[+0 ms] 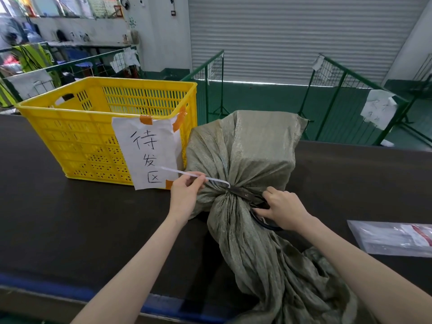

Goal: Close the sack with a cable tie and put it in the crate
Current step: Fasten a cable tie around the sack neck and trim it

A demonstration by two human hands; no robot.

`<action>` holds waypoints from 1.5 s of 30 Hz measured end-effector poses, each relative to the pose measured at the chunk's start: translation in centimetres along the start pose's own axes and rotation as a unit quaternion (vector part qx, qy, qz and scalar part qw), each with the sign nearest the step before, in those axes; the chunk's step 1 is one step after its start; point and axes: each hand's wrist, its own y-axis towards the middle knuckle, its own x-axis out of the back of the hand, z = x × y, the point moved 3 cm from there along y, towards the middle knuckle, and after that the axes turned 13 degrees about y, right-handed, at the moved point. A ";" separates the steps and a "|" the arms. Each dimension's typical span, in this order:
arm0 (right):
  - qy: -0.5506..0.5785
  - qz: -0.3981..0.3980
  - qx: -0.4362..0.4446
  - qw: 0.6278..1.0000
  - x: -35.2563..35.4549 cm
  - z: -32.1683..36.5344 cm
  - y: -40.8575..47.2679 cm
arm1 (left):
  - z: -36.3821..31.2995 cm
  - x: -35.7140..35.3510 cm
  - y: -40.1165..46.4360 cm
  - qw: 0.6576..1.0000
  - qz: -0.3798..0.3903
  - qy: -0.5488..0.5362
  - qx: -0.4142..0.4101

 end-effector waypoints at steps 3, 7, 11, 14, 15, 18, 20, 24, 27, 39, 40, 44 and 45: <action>0.003 -0.001 0.006 1.000 -0.2 -0.1 0.1 | -0.1 -0.2 0.2 1.000 0.002 0.002 -0.003; 0.012 -0.014 0.014 1.000 -0.6 0.0 0.0 | -0.1 -0.4 0.0 1.000 -0.002 -0.002 -0.002; 0.005 -0.056 0.057 0.997 -1.1 -0.1 0.0 | -0.1 -0.6 -0.2 1.000 -0.009 -0.012 0.006; -0.041 -0.083 0.060 0.994 -1.6 -0.5 -0.1 | 0.0 -0.6 -0.2 0.998 -0.018 -0.048 0.033; -0.043 -0.089 0.056 0.994 -1.8 -0.7 -0.2 | 0.0 -0.7 -0.2 0.997 -0.021 -0.061 0.043; -0.030 -0.116 0.059 0.991 -1.9 -1.2 -0.5 | 0.3 -0.8 -0.2 0.992 -0.033 -0.099 0.066; -0.004 -0.141 0.062 0.988 -2.2 -1.9 -0.9 | 0.5 -1.0 -0.3 0.989 -0.041 -0.123 0.077; 0.096 -0.197 0.017 0.976 -3.4 -4.2 -3.0 | 0.8 -1.9 -1.0 0.983 -0.040 -0.153 0.096; 0.181 -0.250 -0.046 0.950 -3.9 -6.0 -5.3 | 0.9 -3.3 -1.8 0.979 -0.013 -0.170 0.109; 0.239 -0.272 -0.296 0.884 -5.7 -11.5 -8.7 | 1.0 -8.0 -3.8 0.978 0.076 -0.139 0.134; 0.238 -0.260 -0.316 0.881 -5.8 -11.8 -8.7 | 1.0 -7.9 -3.8 0.979 0.078 -0.134 0.129; 0.190 -0.172 -0.411 0.875 -6.9 -14.7 -8.6 | 1.4 -8.5 -3.6 0.985 0.089 -0.092 0.116; 0.180 -0.151 -0.423 0.875 -7.2 -15.3 -8.7 | 1.5 -8.6 -3.5 0.986 0.090 -0.079 0.113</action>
